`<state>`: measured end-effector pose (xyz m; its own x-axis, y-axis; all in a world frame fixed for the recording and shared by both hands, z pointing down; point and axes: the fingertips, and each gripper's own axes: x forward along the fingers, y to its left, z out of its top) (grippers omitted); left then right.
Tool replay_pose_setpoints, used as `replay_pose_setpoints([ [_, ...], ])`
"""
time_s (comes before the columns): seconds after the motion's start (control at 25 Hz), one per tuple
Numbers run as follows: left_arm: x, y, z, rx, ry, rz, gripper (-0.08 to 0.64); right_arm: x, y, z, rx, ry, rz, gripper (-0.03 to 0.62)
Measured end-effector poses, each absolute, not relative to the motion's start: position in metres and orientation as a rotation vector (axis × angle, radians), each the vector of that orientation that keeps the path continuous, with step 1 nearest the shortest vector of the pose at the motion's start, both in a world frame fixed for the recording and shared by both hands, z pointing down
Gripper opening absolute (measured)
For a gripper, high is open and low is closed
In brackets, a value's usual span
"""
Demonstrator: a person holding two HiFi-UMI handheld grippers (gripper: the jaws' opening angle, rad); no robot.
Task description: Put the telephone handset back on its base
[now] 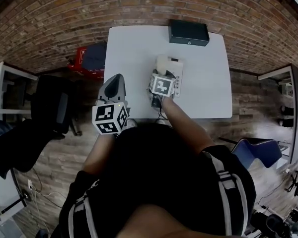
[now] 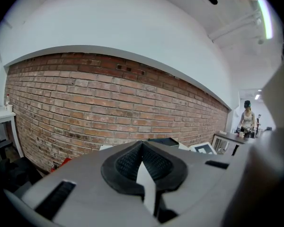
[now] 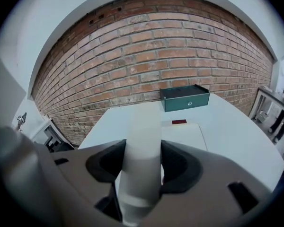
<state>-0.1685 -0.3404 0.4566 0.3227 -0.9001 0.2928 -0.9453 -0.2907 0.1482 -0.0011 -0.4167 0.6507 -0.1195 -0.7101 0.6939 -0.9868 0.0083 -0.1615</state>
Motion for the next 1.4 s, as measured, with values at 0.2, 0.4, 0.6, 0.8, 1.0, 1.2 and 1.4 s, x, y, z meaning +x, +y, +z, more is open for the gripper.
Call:
replay_pose_setpoints([
  [0.2,-0.177,-0.338,0.456,2.286,-1.679,0.219,-0.003,-0.005,-0.421,0.667,1.727,-1.845,0.913,0.204],
  [0.4,-0.183,-0.336,0.456,2.275,-1.692,0.214,-0.003,-0.007,-0.421,0.677,1.713,-1.841,0.887,0.204],
  [0.6,-0.189,-0.334,0.455,2.265,-1.703,0.205,-0.003,-0.006,-0.416,0.697,1.697,-1.819,0.923,0.204],
  [0.8,-0.190,-0.332,0.456,2.263,-1.706,0.204,-0.003,-0.004,-0.417,0.692,1.704,-1.816,0.904,0.204],
  [1.0,-0.192,-0.330,0.455,2.260,-1.707,0.208,-0.003,-0.010,-0.419,0.695,1.694,-1.814,0.956,0.204],
  [1.2,-0.194,-0.334,0.455,2.260,-1.710,0.208,-0.003,-0.013,-0.416,0.698,1.697,-1.794,0.966,0.204],
  [1.4,-0.191,-0.339,0.455,2.270,-1.694,0.200,-0.003,-0.016,-0.419,0.688,1.675,-1.859,0.894,0.228],
])
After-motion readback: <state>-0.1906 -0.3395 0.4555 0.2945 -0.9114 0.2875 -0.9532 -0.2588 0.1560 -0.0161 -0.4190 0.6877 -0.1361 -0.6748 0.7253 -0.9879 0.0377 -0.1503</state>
